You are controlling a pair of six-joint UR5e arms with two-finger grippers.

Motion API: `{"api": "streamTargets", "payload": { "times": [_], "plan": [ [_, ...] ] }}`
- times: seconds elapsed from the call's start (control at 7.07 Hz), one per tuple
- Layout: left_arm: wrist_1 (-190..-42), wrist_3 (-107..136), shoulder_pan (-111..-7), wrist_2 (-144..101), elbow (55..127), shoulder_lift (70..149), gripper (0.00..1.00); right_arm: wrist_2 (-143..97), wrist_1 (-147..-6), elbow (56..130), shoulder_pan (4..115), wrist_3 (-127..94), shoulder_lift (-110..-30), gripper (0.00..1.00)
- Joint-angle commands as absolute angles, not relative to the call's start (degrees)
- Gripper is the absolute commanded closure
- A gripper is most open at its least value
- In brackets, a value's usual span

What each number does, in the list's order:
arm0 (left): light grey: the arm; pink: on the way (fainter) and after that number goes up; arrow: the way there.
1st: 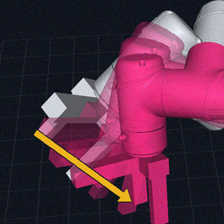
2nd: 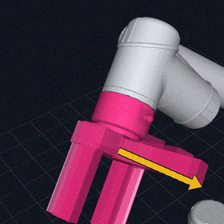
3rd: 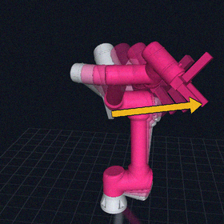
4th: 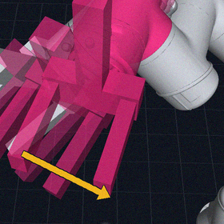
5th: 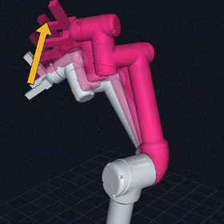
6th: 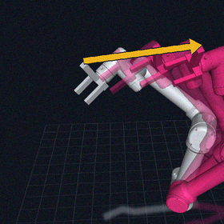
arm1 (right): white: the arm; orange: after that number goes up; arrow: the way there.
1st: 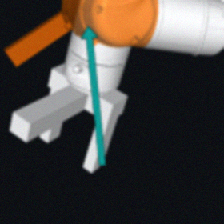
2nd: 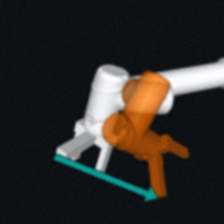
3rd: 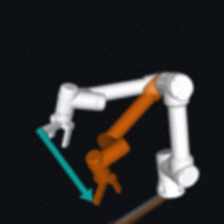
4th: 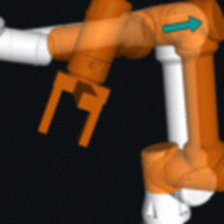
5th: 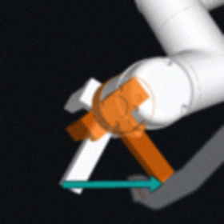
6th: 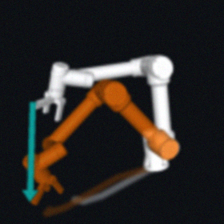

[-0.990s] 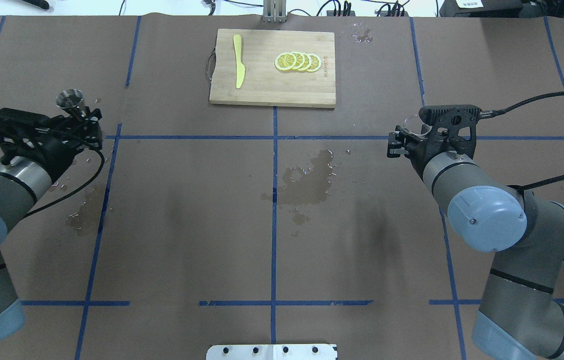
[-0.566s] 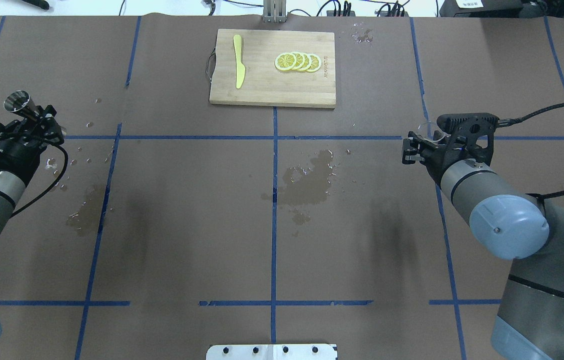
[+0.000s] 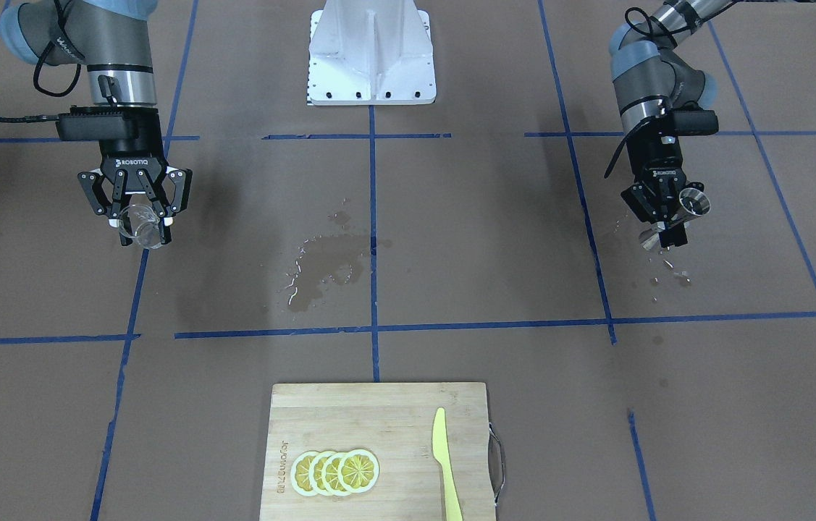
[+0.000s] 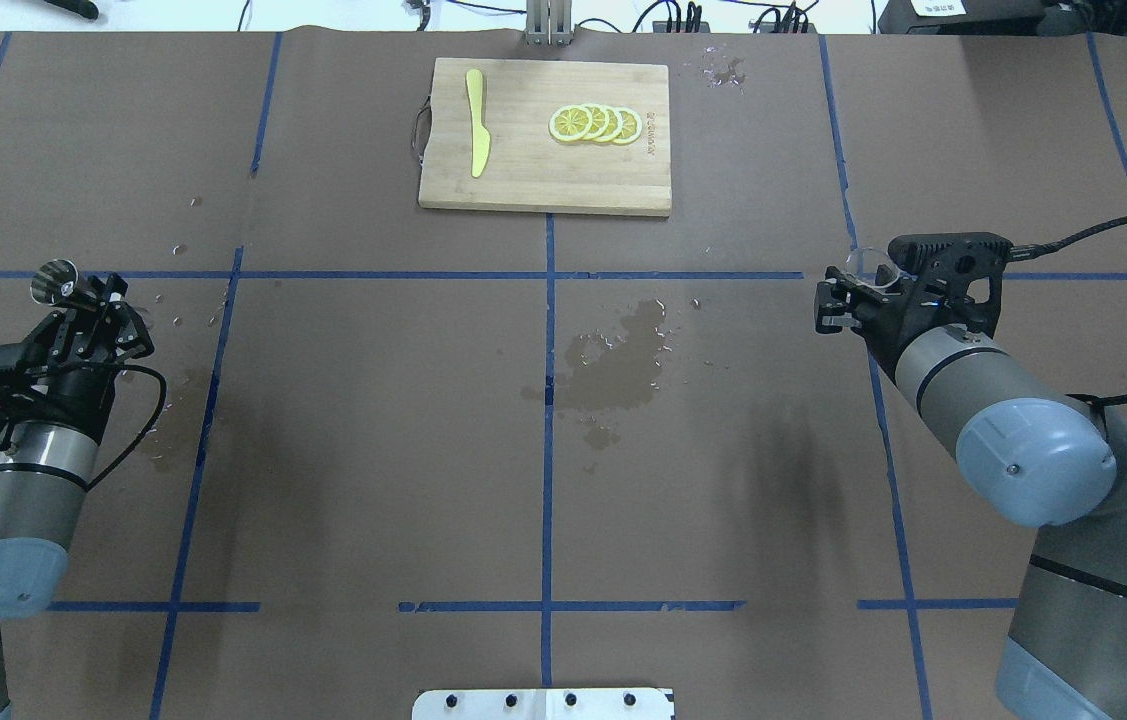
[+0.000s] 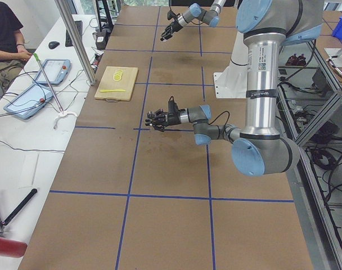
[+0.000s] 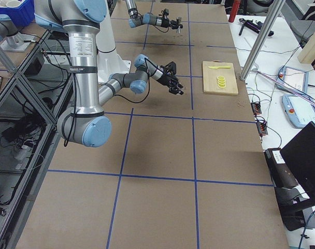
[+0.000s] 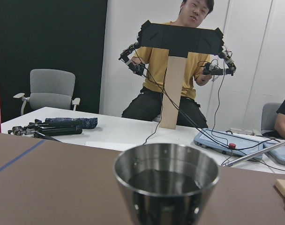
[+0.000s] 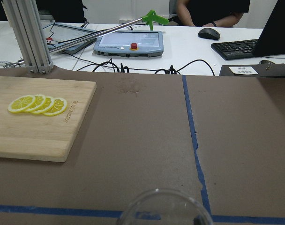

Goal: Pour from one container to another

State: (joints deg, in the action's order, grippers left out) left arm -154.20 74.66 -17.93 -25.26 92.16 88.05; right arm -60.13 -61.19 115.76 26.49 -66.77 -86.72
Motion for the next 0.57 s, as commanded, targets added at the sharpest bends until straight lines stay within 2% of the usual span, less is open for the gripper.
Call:
{"api": "streamTargets", "payload": {
  "times": [0.0, 0.42],
  "plan": [
    [-154.2, 74.8, -15.6, -23.0, 89.5, 88.9, 1.00, -59.9, -61.2, 115.7, 26.5, -66.9, -86.7, 1.00],
    [-154.2, 74.7, -14.0, -20.8, 85.8, 91.5, 1.00, -59.0, -61.2, 115.8, 26.5, -66.9, -86.9, 1.00]
  ]
}}
